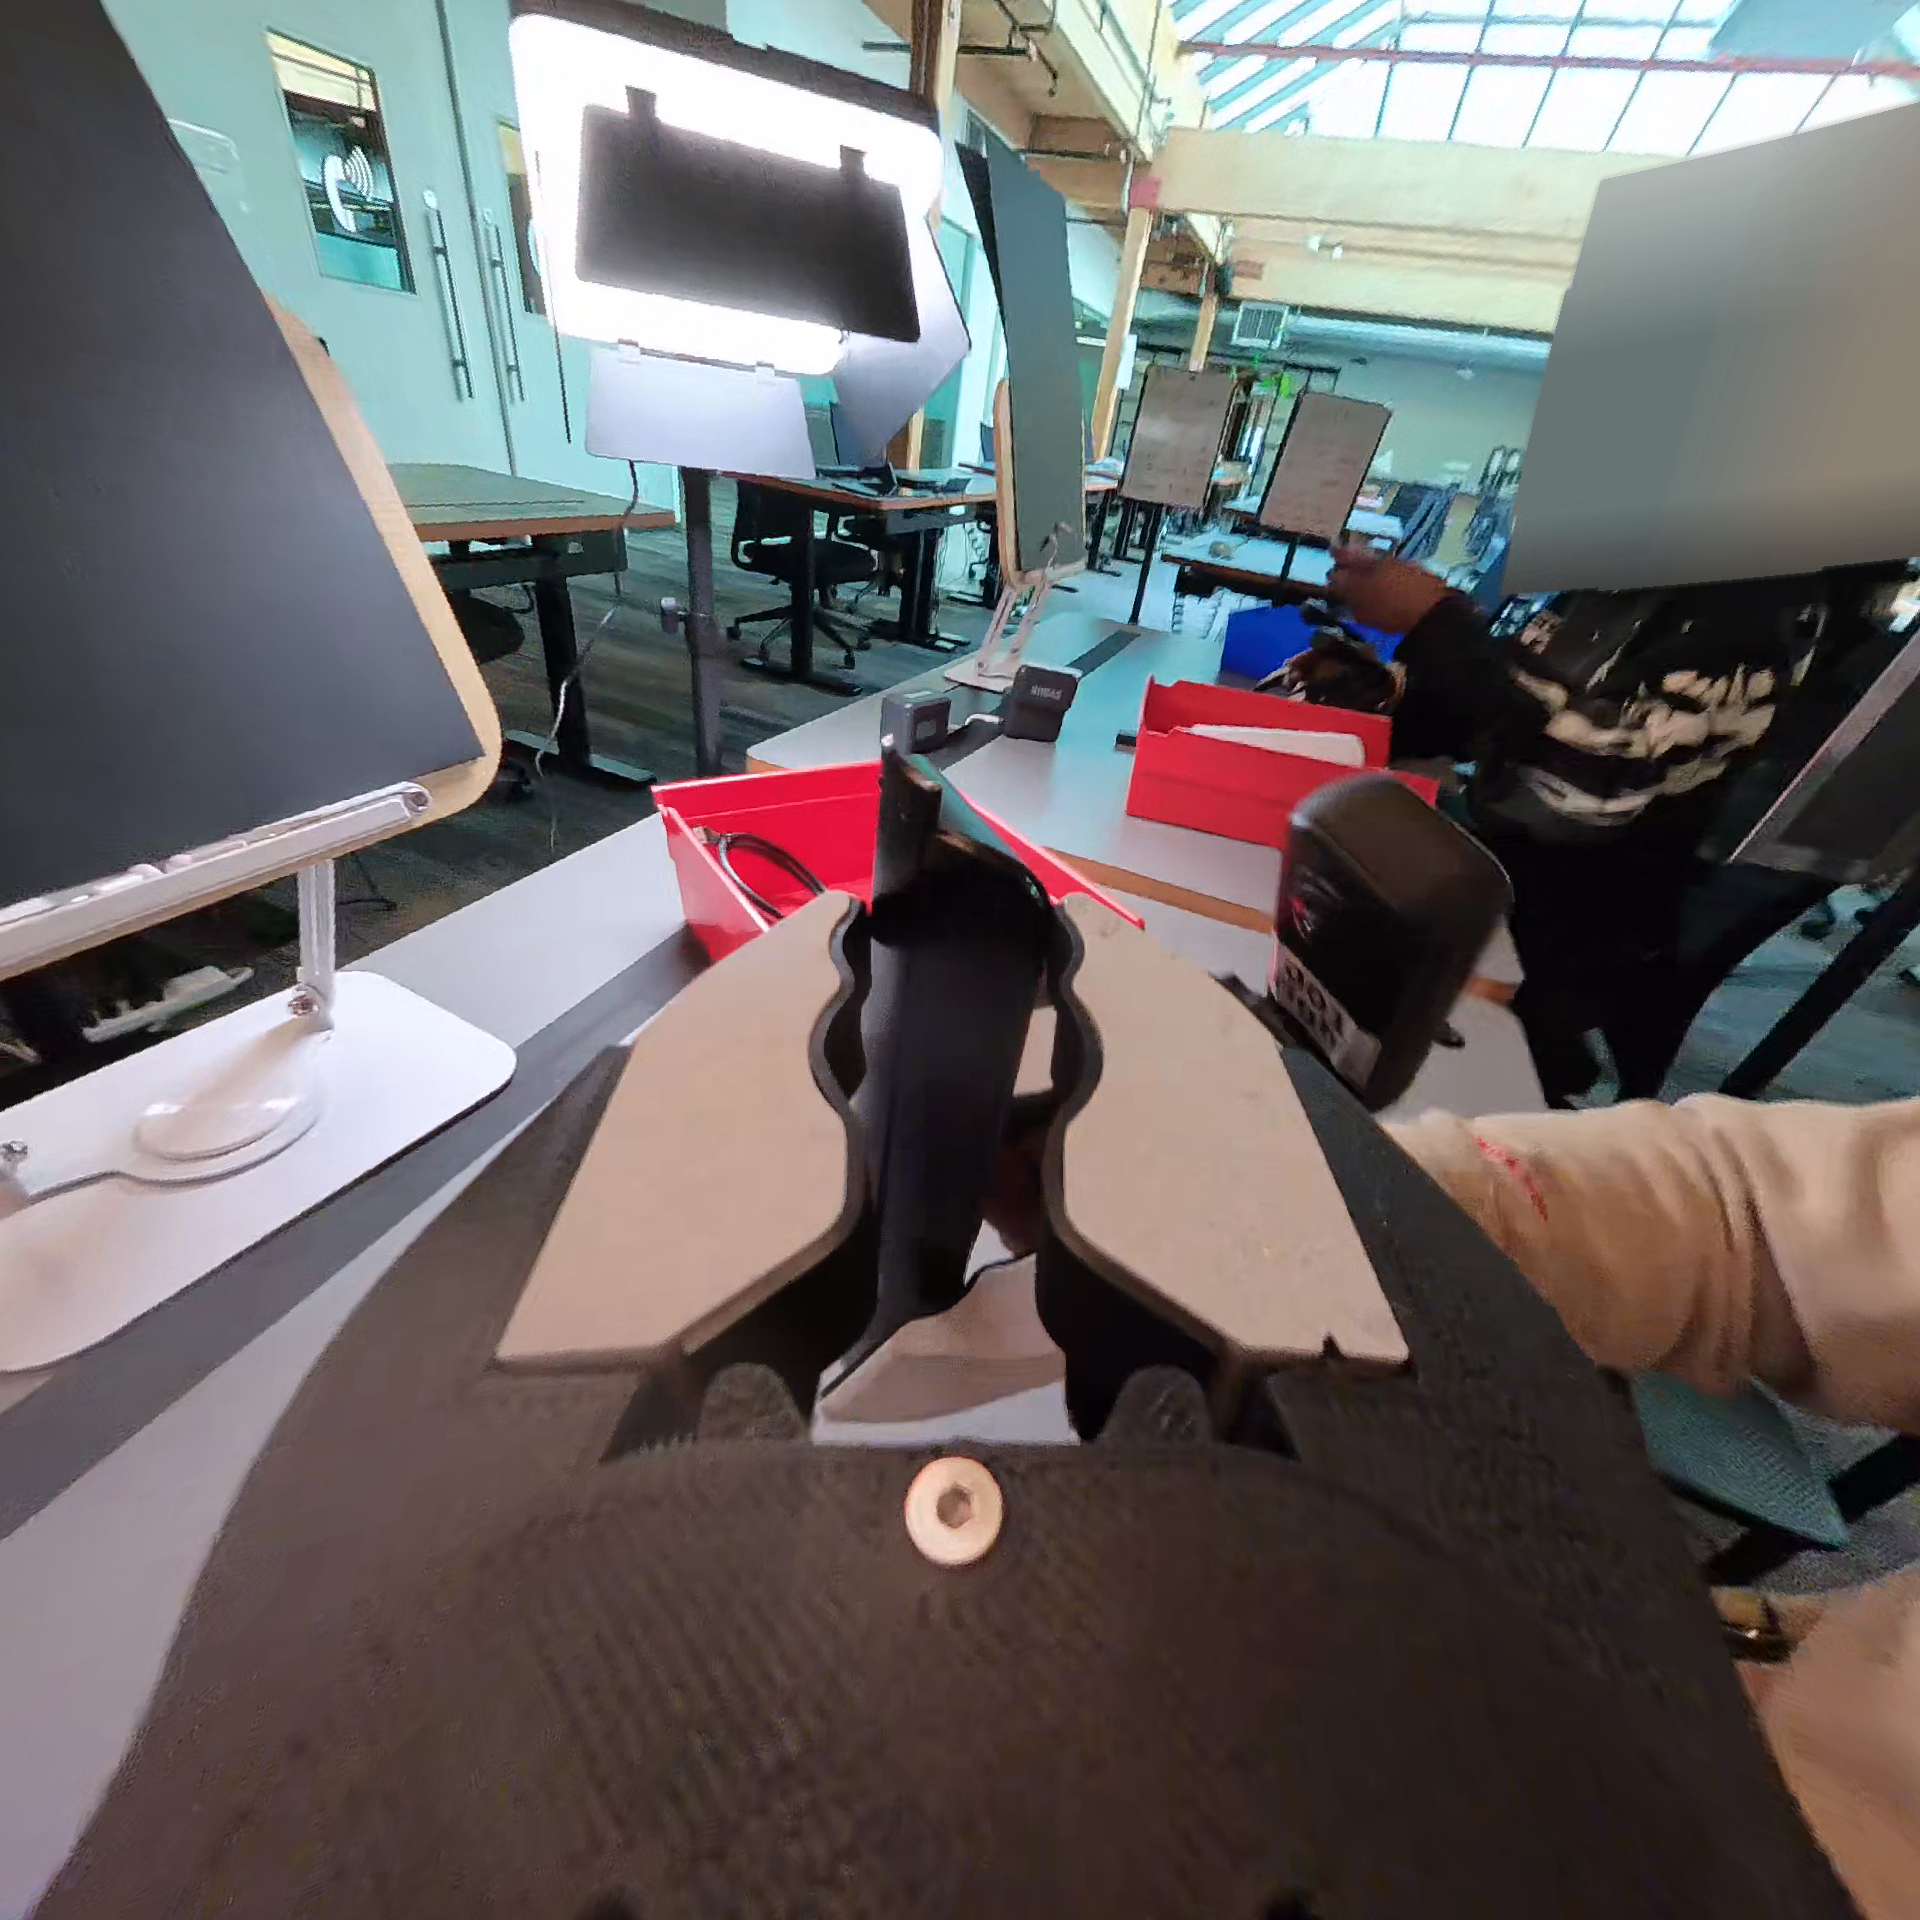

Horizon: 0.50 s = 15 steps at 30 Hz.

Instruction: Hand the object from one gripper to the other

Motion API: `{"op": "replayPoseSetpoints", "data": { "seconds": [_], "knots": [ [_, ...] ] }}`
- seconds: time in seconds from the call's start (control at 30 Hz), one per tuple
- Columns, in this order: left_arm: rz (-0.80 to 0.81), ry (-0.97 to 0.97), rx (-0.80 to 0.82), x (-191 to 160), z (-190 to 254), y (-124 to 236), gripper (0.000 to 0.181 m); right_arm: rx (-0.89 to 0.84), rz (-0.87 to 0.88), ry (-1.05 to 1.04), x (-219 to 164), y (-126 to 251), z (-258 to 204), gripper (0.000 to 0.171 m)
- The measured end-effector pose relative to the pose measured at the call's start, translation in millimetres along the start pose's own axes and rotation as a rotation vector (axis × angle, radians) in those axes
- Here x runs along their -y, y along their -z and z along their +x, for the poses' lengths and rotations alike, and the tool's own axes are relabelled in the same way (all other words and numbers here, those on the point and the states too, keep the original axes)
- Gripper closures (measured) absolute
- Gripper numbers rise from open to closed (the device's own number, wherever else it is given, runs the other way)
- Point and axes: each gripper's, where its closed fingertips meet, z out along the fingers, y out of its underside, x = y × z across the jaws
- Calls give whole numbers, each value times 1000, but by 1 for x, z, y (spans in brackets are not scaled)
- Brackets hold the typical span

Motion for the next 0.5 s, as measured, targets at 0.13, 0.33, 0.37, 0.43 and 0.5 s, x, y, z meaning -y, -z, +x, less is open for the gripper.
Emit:
{"op": "replayPoseSetpoints", "data": {
  "seconds": [0.13,0.33,0.37,0.43,0.5],
  "knots": [
    [28,-114,-62,2,15,8,133,365,77,-110,-3,24,-16,116],
    [29,-441,0,12,24,31,127,755,176,-380,6,52,-35,117],
    [-8,-474,18,6,20,31,124,797,185,-403,8,54,-41,117],
    [-66,-473,43,-6,5,31,125,841,196,-436,10,56,-47,117],
    [-66,-368,15,-15,-9,32,127,862,210,-465,11,57,-48,117]
  ]
}}
